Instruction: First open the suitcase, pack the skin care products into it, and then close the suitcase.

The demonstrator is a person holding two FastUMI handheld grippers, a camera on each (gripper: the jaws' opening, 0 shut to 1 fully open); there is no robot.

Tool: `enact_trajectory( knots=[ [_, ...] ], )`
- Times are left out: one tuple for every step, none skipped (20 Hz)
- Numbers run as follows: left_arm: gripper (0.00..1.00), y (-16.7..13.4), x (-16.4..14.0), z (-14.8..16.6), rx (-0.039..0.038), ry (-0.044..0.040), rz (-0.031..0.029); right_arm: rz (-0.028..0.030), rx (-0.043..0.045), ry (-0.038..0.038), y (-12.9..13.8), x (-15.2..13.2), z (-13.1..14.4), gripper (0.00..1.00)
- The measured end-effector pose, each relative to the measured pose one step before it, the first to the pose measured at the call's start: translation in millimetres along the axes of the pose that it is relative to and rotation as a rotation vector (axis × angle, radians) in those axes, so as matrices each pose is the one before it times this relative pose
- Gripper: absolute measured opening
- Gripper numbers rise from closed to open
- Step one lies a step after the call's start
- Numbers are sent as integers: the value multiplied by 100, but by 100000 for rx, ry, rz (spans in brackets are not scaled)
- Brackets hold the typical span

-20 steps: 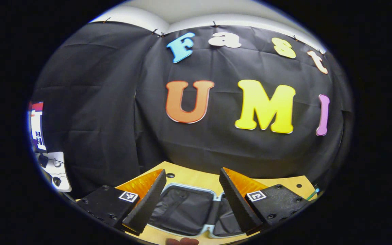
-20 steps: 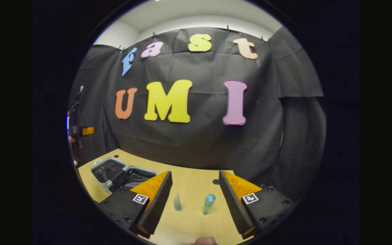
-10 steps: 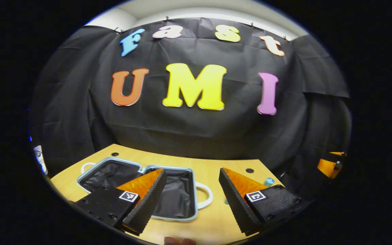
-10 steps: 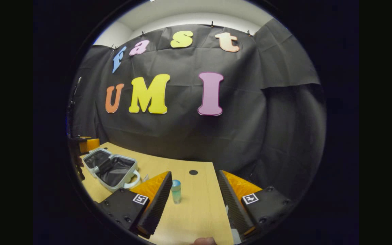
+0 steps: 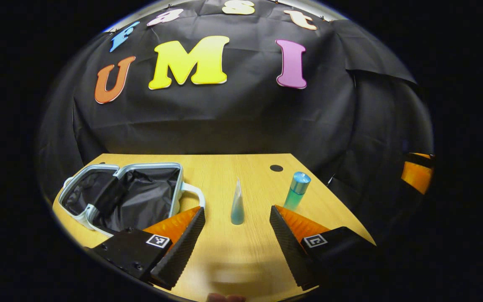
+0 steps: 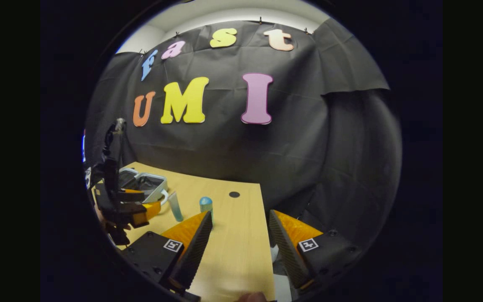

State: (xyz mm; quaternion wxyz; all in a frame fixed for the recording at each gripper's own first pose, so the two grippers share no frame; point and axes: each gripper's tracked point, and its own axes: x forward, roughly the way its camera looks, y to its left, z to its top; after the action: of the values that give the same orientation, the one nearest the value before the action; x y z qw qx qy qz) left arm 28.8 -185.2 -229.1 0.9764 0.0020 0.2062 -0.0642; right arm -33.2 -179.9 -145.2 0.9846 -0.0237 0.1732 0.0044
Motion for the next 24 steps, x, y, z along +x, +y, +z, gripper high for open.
enact_trajectory(
  knots=[
    [99,-64,1301,-636,346,744,238,-213,97,878,-391,103,-631,81],
    [99,-136,1261,-694,-123,1036,163,-487,209,883,-346,-15,-474,82],
    [99,-83,1366,-752,-316,1088,-31,-774,206,1319,-380,-19,-647,82],
    [100,120,1351,-502,-209,869,506,-431,636,1172,-236,-75,-581,81],
    [100,192,1428,-574,-401,836,691,-616,199,1263,-237,-114,-559,83],
    [100,290,1189,-549,-411,1103,1438,-687,-44,1094,-309,-85,-505,82],
    [100,-79,1131,-409,-276,1314,145,-1024,-99,1235,-272,-10,-589,82],
    [100,-47,884,-406,706,964,583,-695,400,1516,-314,28,-578,81],
    [99,83,934,-433,365,1336,551,-976,1039,2085,-473,123,-691,83],
    [100,-71,704,-464,-377,1479,158,-539,841,1027,-83,67,-205,83],
    [99,66,449,-428,-852,1694,-205,-554,426,484,-107,153,-68,83],
    [99,358,505,-256,-462,1397,194,-355,235,77,-7,187,29,81],
    [98,216,328,-315,-782,1706,644,-190,151,-195,-30,99,209,81],
    [95,30,262,-295,-482,1674,-202,-85,145,-162,45,37,114,81],
    [89,-75,149,-62,559,726,-640,-16,140,-17,70,158,199,81],
    [87,126,111,140,1923,54,77,-41,67,-200,72,86,39,81],
    [83,121,77,127,1804,150,-222,-181,-283,107,86,196,69,81],
    [86,-127,323,160,566,-465,-1266,58,-96,-82,214,87,65,81],
    [54,-71,299,-8,945,651,-171,28,-106,55,215,51,283,81],
    [48,54,-325,-31,820,1029,-350,314,-141,-135,201,99,-15,81],
    [41,28,-55,63,385,618,-585,209,-353,-239,236,79,179,81],
    [40,5,-106,-172,-714,1005,-379,590,-447,-5,320,97,-47,83],
    [39,-194,-382,-150,-693,1109,-1350,749,-495,89,425,71,17,81],
    [38,-72,-598,116,-145,708,-779,653,-667,-144,443,168,70,83]
  ],
)
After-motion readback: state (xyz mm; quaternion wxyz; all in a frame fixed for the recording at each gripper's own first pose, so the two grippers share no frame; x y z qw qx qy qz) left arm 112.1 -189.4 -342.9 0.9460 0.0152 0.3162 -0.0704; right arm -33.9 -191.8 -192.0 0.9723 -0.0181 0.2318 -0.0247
